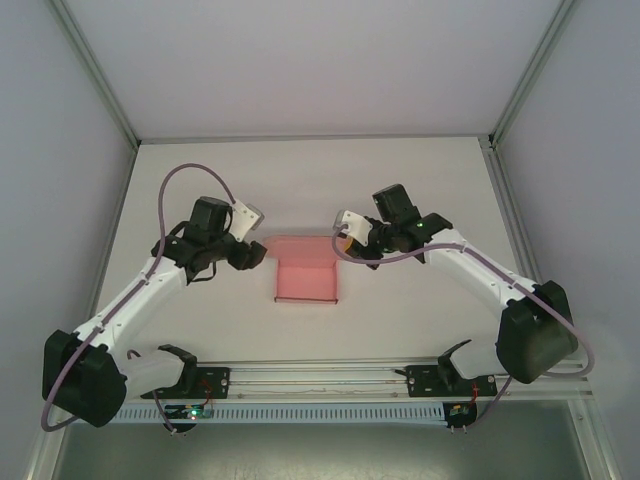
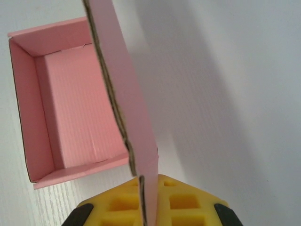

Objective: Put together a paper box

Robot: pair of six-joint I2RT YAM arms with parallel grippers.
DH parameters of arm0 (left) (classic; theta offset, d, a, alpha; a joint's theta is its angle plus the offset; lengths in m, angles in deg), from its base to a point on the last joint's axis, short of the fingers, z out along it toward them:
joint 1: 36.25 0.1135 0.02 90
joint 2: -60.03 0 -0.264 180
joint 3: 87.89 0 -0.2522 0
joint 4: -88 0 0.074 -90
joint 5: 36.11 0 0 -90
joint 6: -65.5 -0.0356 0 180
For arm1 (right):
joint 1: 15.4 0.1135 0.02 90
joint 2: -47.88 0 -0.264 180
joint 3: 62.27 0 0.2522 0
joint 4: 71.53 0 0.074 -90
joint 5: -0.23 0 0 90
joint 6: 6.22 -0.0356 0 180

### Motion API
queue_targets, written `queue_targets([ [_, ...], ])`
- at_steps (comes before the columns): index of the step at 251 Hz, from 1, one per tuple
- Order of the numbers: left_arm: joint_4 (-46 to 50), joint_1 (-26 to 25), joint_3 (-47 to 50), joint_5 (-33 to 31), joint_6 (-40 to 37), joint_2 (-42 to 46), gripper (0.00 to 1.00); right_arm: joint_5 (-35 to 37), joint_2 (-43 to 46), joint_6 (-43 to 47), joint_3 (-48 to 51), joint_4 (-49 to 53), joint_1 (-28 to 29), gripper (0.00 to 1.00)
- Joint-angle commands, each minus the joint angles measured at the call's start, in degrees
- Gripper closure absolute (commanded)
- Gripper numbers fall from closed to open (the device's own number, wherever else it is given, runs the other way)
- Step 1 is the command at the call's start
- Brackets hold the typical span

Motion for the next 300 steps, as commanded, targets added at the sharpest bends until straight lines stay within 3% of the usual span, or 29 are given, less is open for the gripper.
queue_targets([
  [1,0.9,0.2,-1.5,11.5,-5.5,-0.7,0.35,-4.6,-2.0,4.1,-2.7,3.2,-0.1,1.00],
  [26,1.4,0.1,-2.2,16.1,-7.3,-1.8,0.37,-3.4,-3.2,2.9,-3.7,2.2,-0.1,1.00],
  [43,0.7,0.2,-2.4,14.8,-6.7,-2.9,0.47,-3.4,-3.2,2.3,-3.7,1.2,-0.1,1.00],
  [79,0.8,0.1,-4.1,14.3,-5.5,-6.5,0.85,-1.9,-2.6,-2.5,-3.5,-2.3,-0.1,1.00],
  [101,-2.1,-0.2,-4.3,14.4,-2.5,-8.3,1.00,-0.9,-2.2,-6.7,-3.2,-4.9,0.2,1.00],
  [126,-9.4,-1.1,-3.9,6.7,7.7,-9.1,1.00,5.7,-1.7,-16.6,-1.9,-11.3,1.7,1.00],
  [149,-15.1,-2.9,-3.2,5.4,15.0,-8.8,1.00,17.4,-1.5,-28.4,-1.8,-16.5,3.8,1.00],
  [189,-22.9,-10.9,-3.3,-7.9,29.0,-10.5,1.00,28.1,-1.2,-46.0,1.3,-27.9,10.0,1.00],
  [219,-27.1,-15.3,-4.1,-13.1,34.5,-13.2,1.00,38.6,-1.9,-55.3,3.2,-33.9,13.8,1.00],
  [251,-30.6,-16.5,-4.9,-19.3,43.1,-17.4,1.00,42.0,-3.0,-62.9,6.5,-39.7,15.7,1.00],
  [300,-38.1,-17.8,-4.6,-18.1,45.9,-22.6,1.00,47.0,-5.6,-68.0,11.6,-47.6,19.5,1.00],
])
